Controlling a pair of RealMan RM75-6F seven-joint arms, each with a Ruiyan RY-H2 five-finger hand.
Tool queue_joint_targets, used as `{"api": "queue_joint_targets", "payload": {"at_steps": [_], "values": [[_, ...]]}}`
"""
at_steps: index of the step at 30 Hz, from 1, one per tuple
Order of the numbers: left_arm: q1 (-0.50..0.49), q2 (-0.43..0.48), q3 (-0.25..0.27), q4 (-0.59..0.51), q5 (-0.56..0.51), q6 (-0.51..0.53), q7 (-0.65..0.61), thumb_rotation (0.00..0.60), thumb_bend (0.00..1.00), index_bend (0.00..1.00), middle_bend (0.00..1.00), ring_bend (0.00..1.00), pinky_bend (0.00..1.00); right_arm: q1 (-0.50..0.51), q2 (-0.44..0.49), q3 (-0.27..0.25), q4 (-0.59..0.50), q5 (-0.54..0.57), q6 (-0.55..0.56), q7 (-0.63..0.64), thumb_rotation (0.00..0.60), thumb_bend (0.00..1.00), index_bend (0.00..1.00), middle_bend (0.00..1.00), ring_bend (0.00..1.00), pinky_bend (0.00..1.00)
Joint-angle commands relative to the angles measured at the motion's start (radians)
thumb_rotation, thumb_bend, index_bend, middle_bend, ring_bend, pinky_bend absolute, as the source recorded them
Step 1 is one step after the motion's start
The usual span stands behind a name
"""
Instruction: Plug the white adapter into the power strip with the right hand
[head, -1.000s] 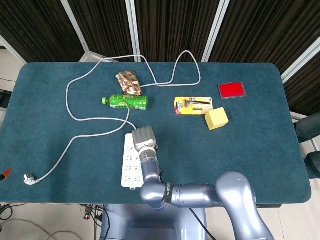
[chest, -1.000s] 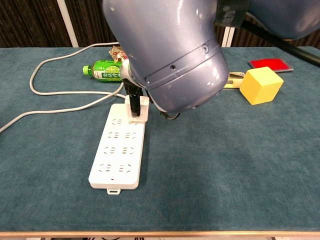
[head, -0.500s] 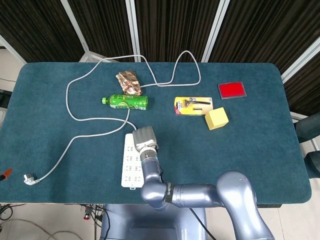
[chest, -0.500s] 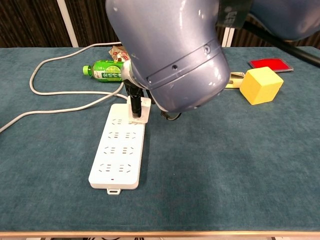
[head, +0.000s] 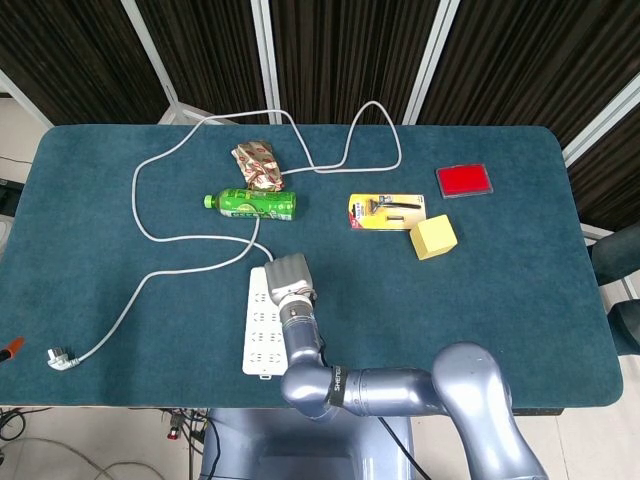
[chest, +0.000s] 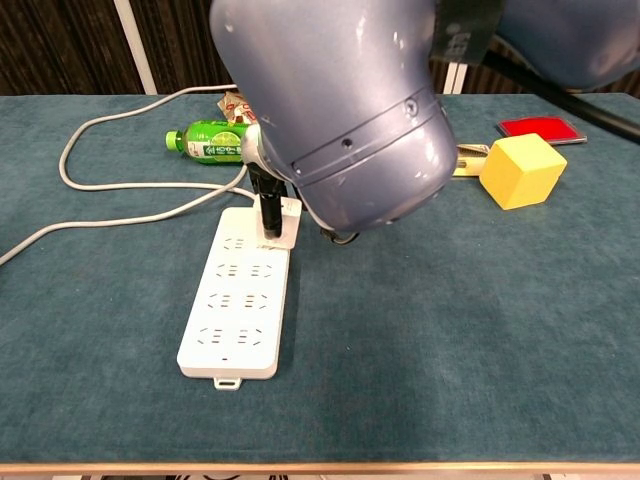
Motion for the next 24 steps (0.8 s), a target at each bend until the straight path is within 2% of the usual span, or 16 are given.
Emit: {"api": "queue_joint_targets", "payload": {"at_steps": [1, 24], "values": [[0.0, 0.0, 0.0, 0.0, 0.0, 0.0, 0.0, 0.6, 0.08, 0.21, 0.0, 0.0, 0.0, -0.001, -0.001, -0.001, 0.0, -0.003, -0.001, 0.001, 0.6, 0.6, 0.63, 0.57, 0.58, 0.39], [0.0, 0.002, -0.002, -0.001, -0.005, -0.004, -0.003, 0.6, 0.08, 0.21, 0.0, 0.0, 0.0, 0.009, -0.042, -0.017, 0.014, -0.065, -0.008, 0.023, 0.6, 0.6, 0.65, 0.58, 0.58, 0.4]]}}
